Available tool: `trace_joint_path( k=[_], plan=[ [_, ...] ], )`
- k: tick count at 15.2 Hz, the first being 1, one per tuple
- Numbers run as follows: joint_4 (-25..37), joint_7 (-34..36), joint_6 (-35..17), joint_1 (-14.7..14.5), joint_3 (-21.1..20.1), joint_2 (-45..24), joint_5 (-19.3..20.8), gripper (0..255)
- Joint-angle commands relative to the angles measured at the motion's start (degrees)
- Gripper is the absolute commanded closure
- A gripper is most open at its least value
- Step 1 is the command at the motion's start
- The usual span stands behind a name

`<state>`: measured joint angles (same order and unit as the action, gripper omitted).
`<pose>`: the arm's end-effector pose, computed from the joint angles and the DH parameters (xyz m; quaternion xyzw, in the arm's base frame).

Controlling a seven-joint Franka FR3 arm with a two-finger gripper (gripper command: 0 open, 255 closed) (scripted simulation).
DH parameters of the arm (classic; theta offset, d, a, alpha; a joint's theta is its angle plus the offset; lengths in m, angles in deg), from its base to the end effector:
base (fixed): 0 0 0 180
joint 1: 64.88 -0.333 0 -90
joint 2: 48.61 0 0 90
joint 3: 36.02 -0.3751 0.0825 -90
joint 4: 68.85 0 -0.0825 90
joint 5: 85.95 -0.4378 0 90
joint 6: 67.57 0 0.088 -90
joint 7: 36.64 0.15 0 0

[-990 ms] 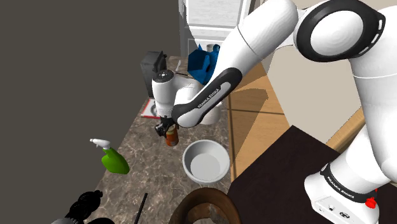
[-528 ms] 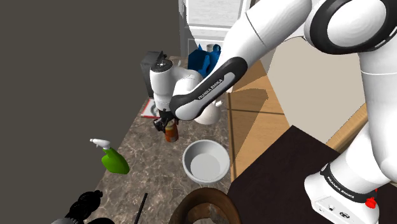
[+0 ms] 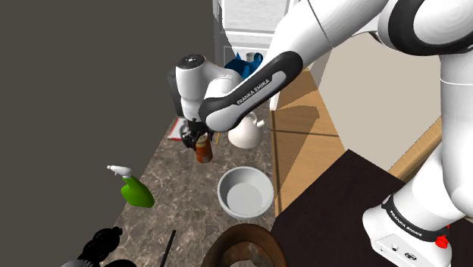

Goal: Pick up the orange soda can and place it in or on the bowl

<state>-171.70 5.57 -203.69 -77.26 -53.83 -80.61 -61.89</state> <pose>0.6496 0.3408 0.2263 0.9970 0.0183 0.0662 0.0364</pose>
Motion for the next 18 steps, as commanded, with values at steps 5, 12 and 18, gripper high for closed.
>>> trace_joint_path(
  k=[5, 12, 18],
  plan=[
    [-3.1, -0.6, 1.1, 0.9, -1.1, 4.3, -1.4, 255],
    [-23.2, 0.1, -4.8, 3.4, -3.7, 19.3, -4.9, 255],
    [-38.1, -2.4, -7.8, 3.9, -5.9, 32.8, -11.8, 255]
  ],
)
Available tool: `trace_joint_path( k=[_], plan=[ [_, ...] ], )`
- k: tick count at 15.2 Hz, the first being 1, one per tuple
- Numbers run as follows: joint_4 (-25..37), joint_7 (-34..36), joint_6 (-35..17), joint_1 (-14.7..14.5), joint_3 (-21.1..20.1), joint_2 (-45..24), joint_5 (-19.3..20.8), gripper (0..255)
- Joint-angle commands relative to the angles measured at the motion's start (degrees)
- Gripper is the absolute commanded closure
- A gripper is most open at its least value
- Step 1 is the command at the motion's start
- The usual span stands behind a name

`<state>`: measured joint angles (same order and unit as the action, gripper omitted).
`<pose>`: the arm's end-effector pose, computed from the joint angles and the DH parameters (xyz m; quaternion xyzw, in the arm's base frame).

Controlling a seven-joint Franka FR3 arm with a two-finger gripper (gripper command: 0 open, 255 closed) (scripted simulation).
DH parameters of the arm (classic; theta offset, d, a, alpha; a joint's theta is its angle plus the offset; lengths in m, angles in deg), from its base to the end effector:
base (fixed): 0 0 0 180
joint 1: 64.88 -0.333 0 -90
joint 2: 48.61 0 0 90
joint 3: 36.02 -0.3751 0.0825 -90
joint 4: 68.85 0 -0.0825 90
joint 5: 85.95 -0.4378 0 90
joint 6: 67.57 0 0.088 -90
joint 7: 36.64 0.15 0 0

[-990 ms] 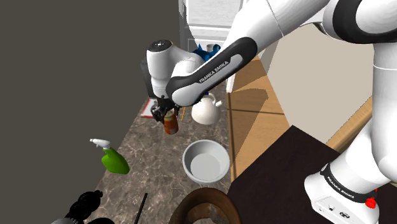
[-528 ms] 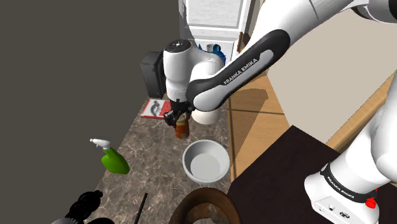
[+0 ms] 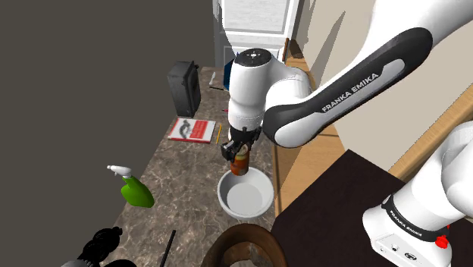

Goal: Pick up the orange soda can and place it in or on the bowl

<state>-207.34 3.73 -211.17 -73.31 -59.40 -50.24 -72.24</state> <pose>0.4563 0.2786 0.2797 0.9970 0.0192 0.0659 0.0364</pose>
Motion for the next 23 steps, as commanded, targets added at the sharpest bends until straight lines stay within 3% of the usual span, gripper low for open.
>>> trace_joint_path(
  k=[1, 2, 7, 21, 23],
  plan=[
    [-4.8, -1.2, -0.6, -0.3, -0.6, 4.8, -3.0, 255],
    [-7.9, -2.3, -0.8, -0.9, -0.8, 8.1, -5.2, 255],
    [-8.6, 0.9, -4.8, -0.4, -0.9, 4.3, -1.3, 255],
    [-8.1, 14.6, -14.2, -0.9, 2.5, -8.2, 15.9, 255],
    [-7.9, 15.3, -14.5, -1.2, 3.0, -8.8, 16.8, 255]
  ],
)
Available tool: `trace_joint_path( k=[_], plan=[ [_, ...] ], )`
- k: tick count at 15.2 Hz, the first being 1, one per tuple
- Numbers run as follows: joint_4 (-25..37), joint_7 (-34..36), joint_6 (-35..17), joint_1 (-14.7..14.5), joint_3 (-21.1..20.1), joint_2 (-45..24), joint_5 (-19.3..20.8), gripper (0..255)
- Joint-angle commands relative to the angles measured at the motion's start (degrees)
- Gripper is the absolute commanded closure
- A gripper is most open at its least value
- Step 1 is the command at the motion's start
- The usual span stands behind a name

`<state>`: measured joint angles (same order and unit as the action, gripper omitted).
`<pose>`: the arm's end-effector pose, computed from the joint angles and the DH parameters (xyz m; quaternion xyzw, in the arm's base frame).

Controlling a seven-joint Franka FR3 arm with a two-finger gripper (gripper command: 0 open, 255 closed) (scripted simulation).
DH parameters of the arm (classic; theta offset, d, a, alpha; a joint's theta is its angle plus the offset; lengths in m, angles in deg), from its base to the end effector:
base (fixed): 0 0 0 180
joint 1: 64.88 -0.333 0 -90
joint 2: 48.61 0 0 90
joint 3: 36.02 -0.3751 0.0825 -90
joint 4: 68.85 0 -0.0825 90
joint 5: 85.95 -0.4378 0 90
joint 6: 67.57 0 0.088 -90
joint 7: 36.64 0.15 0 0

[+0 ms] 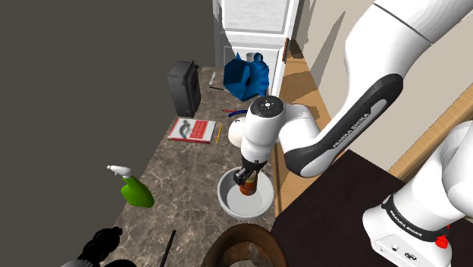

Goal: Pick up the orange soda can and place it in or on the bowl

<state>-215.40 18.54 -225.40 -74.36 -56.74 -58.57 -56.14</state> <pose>0.4107 0.2617 0.1767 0.9970 0.0183 0.0658 0.0366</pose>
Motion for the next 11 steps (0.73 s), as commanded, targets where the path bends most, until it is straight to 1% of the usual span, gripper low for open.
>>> trace_joint_path(
  k=[1, 6, 7, 11],
  plan=[
    [0.1, 0.5, -0.3, -0.1, 0.3, -0.4, 0.7, 255],
    [0.1, 0.5, -0.3, -0.1, 0.3, -0.4, 0.7, 255],
    [0.1, 0.5, -0.3, -0.1, 0.3, -0.4, 0.7, 0],
    [0.1, 0.5, -0.3, -0.1, 0.3, -0.4, 0.7, 0]
  ],
)
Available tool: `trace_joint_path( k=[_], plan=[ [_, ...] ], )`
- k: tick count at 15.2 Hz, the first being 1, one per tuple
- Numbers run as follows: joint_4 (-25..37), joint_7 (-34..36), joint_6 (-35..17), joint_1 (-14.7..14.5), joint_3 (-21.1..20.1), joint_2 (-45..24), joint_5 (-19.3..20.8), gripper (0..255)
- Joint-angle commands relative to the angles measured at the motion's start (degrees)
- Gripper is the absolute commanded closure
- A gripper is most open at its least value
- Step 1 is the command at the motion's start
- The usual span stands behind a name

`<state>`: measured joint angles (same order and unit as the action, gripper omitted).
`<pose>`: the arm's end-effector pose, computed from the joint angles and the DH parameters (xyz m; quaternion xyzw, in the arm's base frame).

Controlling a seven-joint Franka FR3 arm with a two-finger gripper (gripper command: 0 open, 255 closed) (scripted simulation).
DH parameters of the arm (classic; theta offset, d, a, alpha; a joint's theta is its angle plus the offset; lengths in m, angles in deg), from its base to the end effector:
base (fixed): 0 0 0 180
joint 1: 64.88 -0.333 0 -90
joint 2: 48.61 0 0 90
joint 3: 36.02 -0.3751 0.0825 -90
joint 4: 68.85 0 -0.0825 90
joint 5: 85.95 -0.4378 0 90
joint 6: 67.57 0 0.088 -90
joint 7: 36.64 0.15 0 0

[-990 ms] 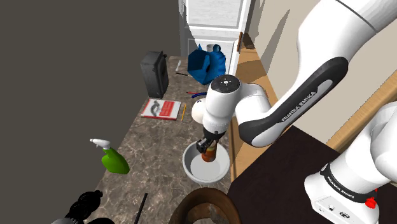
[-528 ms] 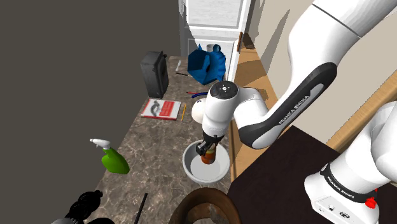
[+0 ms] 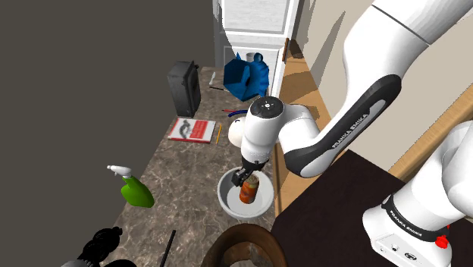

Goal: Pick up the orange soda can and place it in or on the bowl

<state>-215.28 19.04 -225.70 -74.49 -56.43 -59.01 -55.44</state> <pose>0.4114 0.2614 0.1742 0.9970 0.0183 0.0662 0.0365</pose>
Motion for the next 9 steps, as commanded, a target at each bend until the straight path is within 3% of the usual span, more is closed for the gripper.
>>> trace_joint_path(
  k=[1, 5, 9],
  plan=[
    [0.0, 0.0, 0.0, 0.0, 0.0, 0.0, 0.0, 0],
    [-1.6, -9.3, 5.8, 1.7, -4.7, 9.1, -12.9, 0],
    [-1.6, -9.3, 5.8, 1.4, -4.4, 9.1, -12.9, 0]
  ],
)
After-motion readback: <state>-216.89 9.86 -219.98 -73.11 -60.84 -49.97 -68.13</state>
